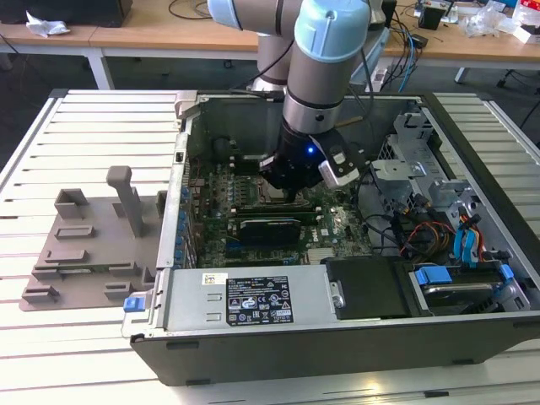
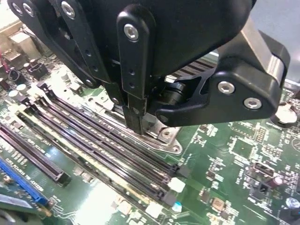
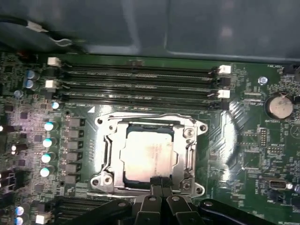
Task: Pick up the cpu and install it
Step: 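Install the second cpu locking lever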
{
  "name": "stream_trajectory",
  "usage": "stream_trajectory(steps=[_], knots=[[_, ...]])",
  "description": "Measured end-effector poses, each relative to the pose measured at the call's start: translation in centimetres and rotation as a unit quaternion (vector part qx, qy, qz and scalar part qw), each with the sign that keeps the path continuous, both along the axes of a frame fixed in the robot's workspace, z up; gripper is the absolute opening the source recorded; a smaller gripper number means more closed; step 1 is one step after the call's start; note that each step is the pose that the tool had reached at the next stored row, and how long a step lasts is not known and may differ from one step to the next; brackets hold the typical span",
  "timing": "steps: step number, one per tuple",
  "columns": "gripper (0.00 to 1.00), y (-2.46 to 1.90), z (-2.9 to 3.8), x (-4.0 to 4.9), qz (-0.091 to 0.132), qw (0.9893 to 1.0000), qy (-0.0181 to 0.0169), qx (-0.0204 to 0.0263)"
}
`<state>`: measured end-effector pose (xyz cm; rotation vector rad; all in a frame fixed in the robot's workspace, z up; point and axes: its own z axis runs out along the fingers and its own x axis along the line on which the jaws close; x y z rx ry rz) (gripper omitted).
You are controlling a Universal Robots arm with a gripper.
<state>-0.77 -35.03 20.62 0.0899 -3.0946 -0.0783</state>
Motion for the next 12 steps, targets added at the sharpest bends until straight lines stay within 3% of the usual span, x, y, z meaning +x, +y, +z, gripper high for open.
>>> stream_trajectory(steps=[2, 5, 8, 10, 12], knots=[[0.11, 0.75, 0.01, 0.39, 0.0, 1.0, 0.0003, -0.0086], [0.11, 1.5, 0.0, 0.64, 0.0, 0.9999, 0.0004, -0.0168], [0.11, 2.57, 0.16, 0.74, 0.0, 0.9996, 0.0004, -0.0283], [0.11, 3.51, 0.92, 0.76, 0.0, 0.9993, 0.0004, -0.0381], [0.11, 3.63, 1.88, 0.76, 0.0, 0.9992, 0.0004, -0.0405]])
